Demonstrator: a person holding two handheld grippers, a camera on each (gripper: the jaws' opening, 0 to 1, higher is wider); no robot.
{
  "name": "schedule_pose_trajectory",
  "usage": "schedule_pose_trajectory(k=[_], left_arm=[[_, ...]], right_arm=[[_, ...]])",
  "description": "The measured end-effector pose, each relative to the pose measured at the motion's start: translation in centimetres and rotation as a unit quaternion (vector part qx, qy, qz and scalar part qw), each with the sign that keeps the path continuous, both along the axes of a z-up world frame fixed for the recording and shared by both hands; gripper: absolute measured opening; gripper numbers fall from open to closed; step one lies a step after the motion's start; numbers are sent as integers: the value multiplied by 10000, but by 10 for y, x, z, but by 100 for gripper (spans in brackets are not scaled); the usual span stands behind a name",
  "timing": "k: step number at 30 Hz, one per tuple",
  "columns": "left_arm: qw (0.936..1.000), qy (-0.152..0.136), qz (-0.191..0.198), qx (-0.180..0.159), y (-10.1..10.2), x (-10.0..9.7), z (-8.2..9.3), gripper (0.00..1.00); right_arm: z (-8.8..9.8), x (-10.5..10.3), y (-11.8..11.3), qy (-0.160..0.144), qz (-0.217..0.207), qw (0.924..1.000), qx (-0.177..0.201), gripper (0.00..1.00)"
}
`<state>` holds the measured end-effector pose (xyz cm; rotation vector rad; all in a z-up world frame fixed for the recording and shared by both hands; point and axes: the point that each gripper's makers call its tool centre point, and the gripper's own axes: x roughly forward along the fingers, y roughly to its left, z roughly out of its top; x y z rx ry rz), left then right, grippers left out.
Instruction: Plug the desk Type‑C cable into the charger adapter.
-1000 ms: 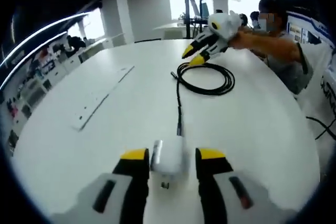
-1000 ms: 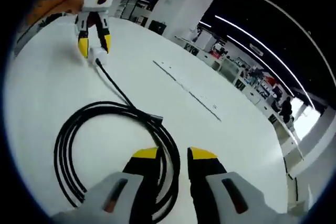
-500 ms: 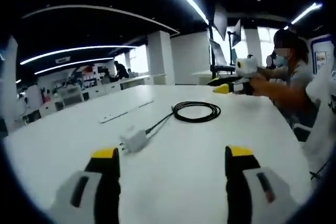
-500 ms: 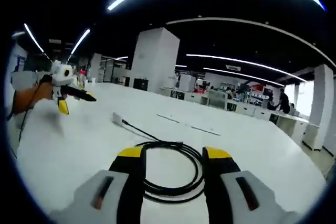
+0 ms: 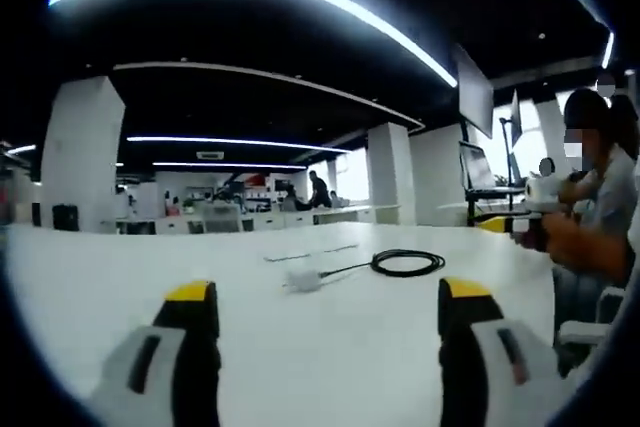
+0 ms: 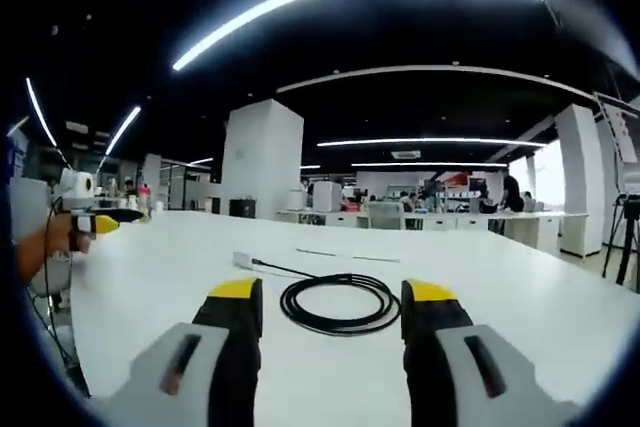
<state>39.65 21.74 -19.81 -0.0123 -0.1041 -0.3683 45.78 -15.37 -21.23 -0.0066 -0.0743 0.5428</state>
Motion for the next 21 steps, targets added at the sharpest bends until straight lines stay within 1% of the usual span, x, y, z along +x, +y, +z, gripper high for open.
schedule_pose_trajectory(k=[2, 5, 7, 9, 11, 12, 13, 14, 16, 18, 21], left_arm=[[9996, -68, 259, -81, 5, -6, 1, 91], [9989, -93, 434, -132, 7, -15, -3, 94], [9985, -36, 520, -164, 6, -20, -10, 94], [9982, -19, 567, -211, 7, -22, -16, 96], [9962, 123, 805, -324, 15, -24, -21, 97], [9959, 67, 839, -340, 17, -25, -18, 99], [9955, -53, 869, -377, 19, -27, -13, 99], [9954, -98, 868, -387, 19, -28, -11, 99], [9951, -145, 902, -383, 18, -32, -7, 100], [9950, -121, 926, -354, 17, -35, -9, 100], [9943, -107, 966, -431, 17, -39, -13, 100]], right_arm=[[1, -9, -2, -42, -108, 9999, 113, 60], [0, -22, -3, -81, -208, 9996, 194, 65], [-2, -28, -7, -90, -331, 9991, 250, 70], [-5, -34, -9, -100, -414, 9984, 366, 73], [-9, -37, -10, -77, -462, 9977, 493, 76], [-12, -38, -10, -13, -489, 9973, 539, 79], [-14, -39, -10, 29, -506, 9973, 533, 82], [-14, -39, -10, 33, -522, 9973, 519, 84], [-10, -42, -10, -60, -614, 9969, 495, 89], [-7, -42, -9, -52, -560, 9964, 642, 93], [-9, -43, -7, -2, -588, 9964, 605, 95]])
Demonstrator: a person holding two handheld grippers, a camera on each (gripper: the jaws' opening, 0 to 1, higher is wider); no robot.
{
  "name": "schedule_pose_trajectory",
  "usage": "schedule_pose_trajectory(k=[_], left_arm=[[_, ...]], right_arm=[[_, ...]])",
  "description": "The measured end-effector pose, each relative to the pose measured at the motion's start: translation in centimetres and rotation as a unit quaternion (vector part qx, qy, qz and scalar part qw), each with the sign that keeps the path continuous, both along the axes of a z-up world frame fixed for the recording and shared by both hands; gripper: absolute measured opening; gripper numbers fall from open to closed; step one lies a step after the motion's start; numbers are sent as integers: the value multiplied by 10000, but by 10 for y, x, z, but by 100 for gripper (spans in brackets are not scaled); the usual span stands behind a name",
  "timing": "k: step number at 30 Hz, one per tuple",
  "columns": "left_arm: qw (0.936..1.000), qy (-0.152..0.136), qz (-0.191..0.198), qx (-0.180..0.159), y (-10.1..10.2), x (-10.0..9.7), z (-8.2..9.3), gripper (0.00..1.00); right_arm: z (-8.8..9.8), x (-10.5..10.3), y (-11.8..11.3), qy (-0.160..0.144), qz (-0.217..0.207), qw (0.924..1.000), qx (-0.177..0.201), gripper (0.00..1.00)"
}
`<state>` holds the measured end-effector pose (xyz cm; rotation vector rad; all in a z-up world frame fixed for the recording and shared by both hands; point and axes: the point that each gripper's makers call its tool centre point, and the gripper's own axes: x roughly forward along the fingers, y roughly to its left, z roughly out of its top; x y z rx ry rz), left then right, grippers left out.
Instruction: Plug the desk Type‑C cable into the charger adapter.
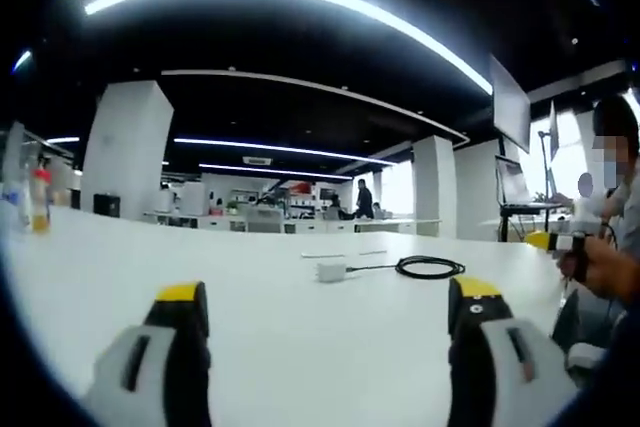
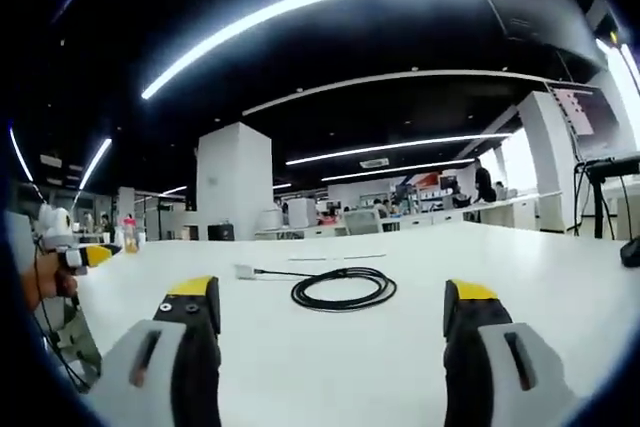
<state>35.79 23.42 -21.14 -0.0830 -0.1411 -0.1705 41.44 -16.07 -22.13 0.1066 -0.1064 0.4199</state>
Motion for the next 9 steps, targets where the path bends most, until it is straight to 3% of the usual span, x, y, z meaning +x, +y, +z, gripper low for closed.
schedule_pose_trajectory(k=[9], left_arm=[[9999, 81, 36, 126, -3, -3, -5, 100]], right_arm=[[0, -6, 0, 56, 14, 10000, -4, 100]])
